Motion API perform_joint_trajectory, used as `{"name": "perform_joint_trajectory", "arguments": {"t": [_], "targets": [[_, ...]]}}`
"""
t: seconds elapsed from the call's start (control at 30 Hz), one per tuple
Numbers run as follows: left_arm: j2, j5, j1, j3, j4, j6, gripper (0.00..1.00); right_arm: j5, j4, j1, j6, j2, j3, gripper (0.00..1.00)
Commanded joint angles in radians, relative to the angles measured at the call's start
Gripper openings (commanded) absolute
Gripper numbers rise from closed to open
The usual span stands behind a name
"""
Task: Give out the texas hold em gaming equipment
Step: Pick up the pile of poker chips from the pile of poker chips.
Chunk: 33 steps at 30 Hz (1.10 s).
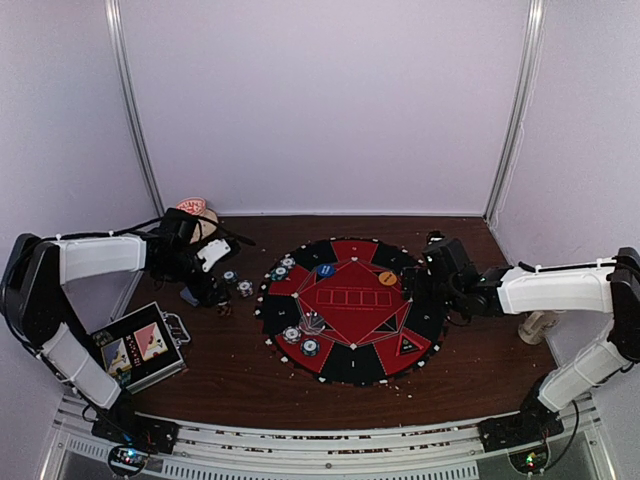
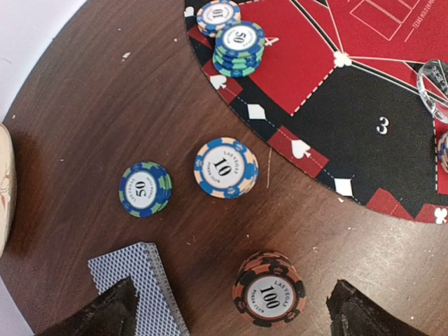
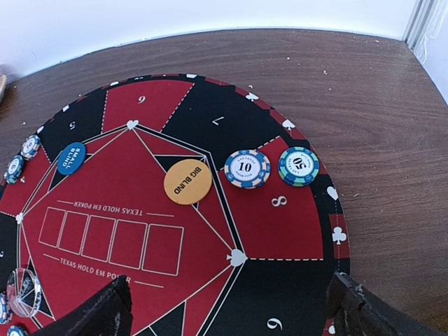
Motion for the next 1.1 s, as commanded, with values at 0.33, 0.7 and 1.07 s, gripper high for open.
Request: {"name": "perform_joint_trajectory", "arguments": {"t": [0.33,0.7,1.07], "targets": [[0.052,0.073,0.002,-0.016,-0.002,0.019,0.93,0.006,0.013,0.024,-0.014,0.011,0.022,0.98],[0.068,0.026,0.005,-0.037,0.02,0.014,0.88,0.013,0.01,0.031,-0.015,0.016,0.026,0.97],[0.098,0.034,0.014,-0.034,0.023,0.016,0.77,0.016,0.011,0.035,-0.015,0.018,0.026,0.97]]}}
